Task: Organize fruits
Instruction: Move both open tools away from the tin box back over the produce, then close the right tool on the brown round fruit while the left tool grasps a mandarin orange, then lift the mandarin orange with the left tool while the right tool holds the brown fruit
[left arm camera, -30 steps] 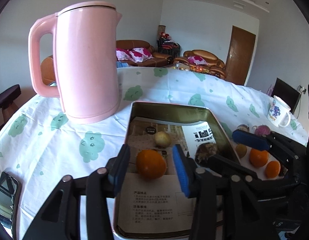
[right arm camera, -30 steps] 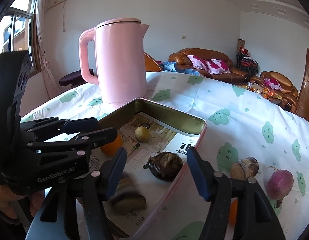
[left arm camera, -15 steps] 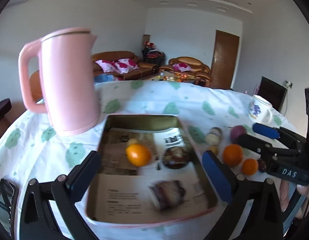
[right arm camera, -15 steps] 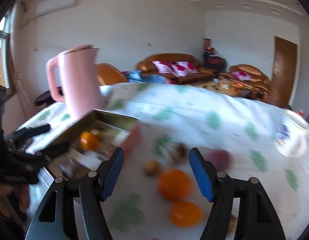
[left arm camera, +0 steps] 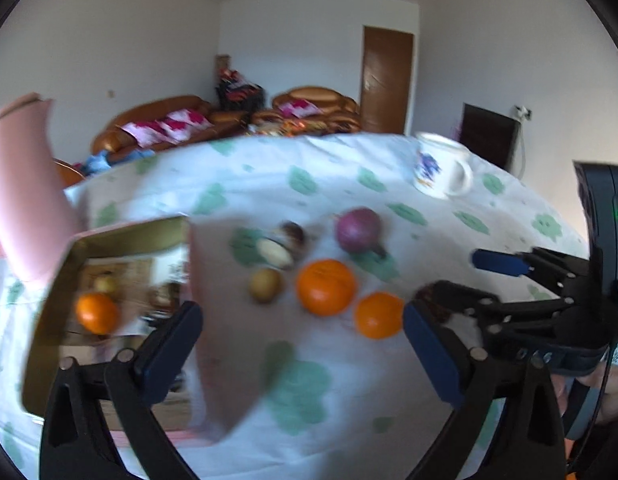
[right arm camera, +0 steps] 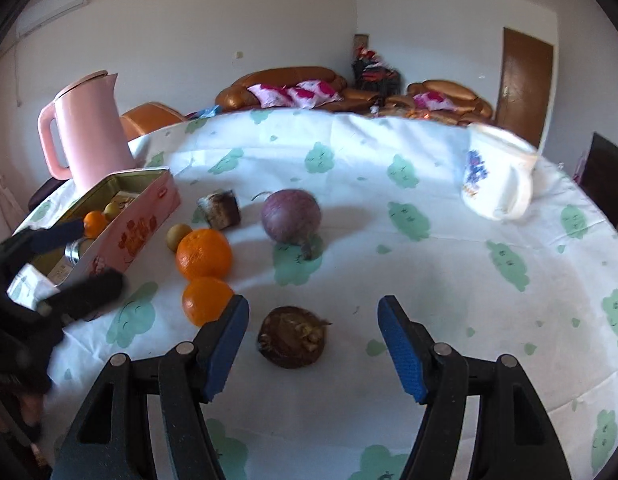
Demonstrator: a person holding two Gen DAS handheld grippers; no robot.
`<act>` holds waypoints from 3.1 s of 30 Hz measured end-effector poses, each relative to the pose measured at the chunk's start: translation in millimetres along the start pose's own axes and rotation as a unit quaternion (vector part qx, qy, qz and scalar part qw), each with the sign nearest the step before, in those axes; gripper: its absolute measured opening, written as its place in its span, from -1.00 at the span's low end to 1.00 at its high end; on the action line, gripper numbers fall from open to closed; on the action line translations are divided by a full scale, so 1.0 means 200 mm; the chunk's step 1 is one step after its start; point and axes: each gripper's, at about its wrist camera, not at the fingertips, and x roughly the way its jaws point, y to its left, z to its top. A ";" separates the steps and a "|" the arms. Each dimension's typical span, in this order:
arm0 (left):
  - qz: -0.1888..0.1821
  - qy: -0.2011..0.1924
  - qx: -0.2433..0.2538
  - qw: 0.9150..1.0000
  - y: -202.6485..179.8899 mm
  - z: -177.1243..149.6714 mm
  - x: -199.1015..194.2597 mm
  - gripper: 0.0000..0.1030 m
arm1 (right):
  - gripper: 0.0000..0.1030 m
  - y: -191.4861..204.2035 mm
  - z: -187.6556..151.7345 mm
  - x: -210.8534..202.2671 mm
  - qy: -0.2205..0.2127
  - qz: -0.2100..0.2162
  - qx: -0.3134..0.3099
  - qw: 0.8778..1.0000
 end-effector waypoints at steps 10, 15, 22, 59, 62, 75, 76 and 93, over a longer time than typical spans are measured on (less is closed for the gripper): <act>-0.040 0.047 -0.002 0.998 -0.06 -0.02 0.11 0.62 | -0.15 0.01 -0.01 0.11 0.059 0.033 -0.004 0.998; -0.047 0.054 0.007 0.997 -0.09 -0.02 0.13 0.54 | -0.17 0.01 -0.01 0.09 0.048 0.012 -0.001 0.999; -0.044 0.068 0.017 0.997 -0.15 -0.02 0.15 0.24 | -0.17 -0.06 -0.01 0.07 0.041 -0.012 0.033 0.999; -0.068 0.043 -0.008 0.997 -0.17 0.01 0.15 -0.19 | -0.17 -0.05 -0.01 -0.06 -0.027 -0.008 0.027 0.999; -0.067 0.035 -0.007 0.997 -0.17 0.01 0.14 -0.19 | -0.17 -0.05 -0.01 -0.07 -0.034 -0.006 0.026 0.999; -0.048 0.005 -0.001 0.999 -0.18 0.01 0.08 -0.19 | -0.17 -0.03 -0.02 -0.12 -0.058 -0.001 0.016 0.998; -0.047 0.003 0.000 0.999 -0.18 0.01 0.08 -0.19 | -0.17 -0.03 -0.02 -0.12 -0.060 -0.001 0.015 0.998; -0.029 -0.027 0.005 0.999 -0.19 0.00 0.02 -0.19 | -0.17 -0.01 -0.03 -0.18 -0.092 0.004 0.006 0.996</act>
